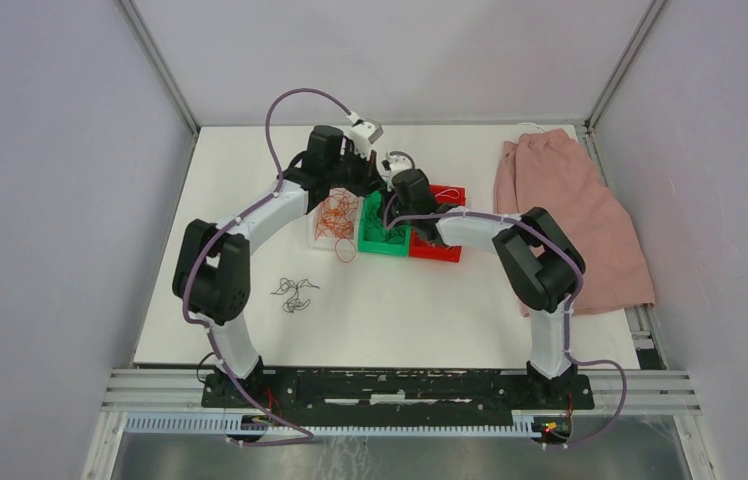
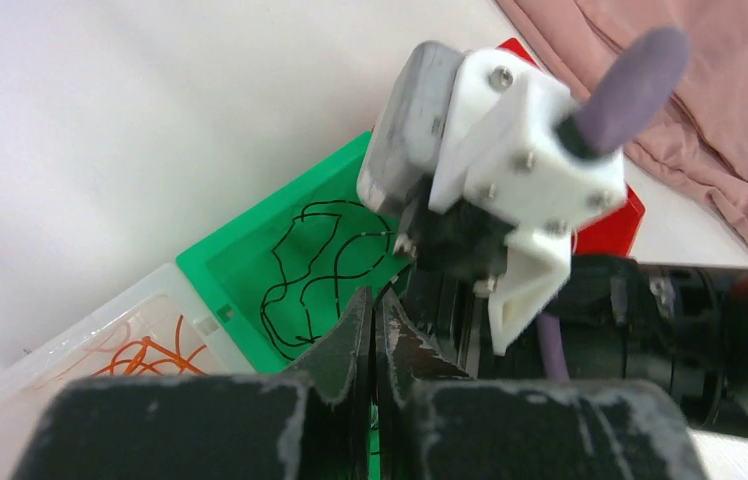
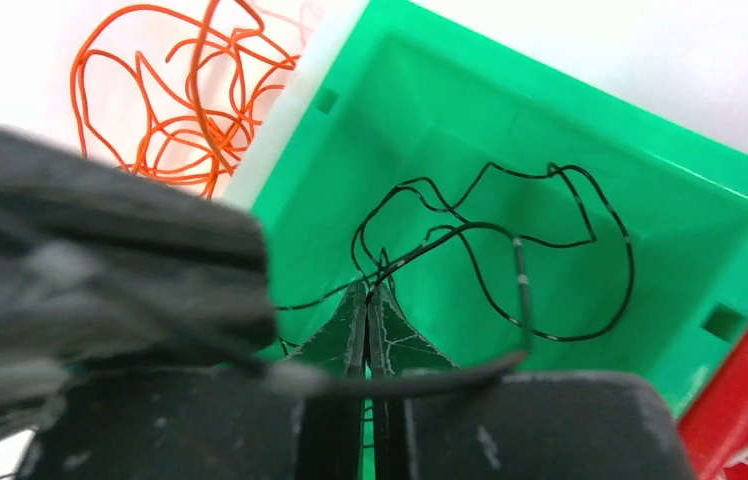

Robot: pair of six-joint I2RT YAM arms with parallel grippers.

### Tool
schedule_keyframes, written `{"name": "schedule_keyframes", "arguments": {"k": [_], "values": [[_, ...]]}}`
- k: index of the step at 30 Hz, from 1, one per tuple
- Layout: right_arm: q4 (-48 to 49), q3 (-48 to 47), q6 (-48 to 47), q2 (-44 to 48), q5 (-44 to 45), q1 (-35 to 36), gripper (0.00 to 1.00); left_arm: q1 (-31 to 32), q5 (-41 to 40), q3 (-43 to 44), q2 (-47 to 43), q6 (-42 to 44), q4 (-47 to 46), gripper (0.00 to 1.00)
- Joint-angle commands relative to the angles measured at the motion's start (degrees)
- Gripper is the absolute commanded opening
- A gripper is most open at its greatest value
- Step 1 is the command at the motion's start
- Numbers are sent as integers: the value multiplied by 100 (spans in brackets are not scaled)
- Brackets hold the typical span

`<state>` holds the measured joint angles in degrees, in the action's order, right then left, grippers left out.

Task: Untangle the cables
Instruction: Place the cable in the bin.

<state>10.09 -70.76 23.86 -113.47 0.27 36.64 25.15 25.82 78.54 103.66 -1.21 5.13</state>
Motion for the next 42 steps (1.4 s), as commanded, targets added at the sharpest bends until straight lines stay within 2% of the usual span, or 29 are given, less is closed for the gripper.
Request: {"name": "schedule_keyframes", "arguments": {"k": [1,5,7,11,18,25,33,38,42], "values": [[92,-378,-366,-187,734,249,0,6,-246,1,-373,24,4,3],[170,-218,-388,-197,987,364,3,8,-515,54,-345,84,136,3],[197,-114,-432,-132,1124,423,10,15,-619,53,-320,80,135,3],[310,314,-338,420,1105,435,37,16,-649,131,-236,111,127,3],[188,916,-24,1642,745,429,59,128,-819,209,-137,551,134,3],[-34,1227,198,2337,548,352,63,284,-980,318,-63,992,247,3],[34,2107,556,3439,-82,-311,63,413,-990,663,309,1027,334,3],[115,2280,822,3568,-797,-688,62,539,-1004,987,670,1045,393,3],[171,2429,943,3774,-928,-844,61,634,-965,1194,918,1040,489,3]]}}
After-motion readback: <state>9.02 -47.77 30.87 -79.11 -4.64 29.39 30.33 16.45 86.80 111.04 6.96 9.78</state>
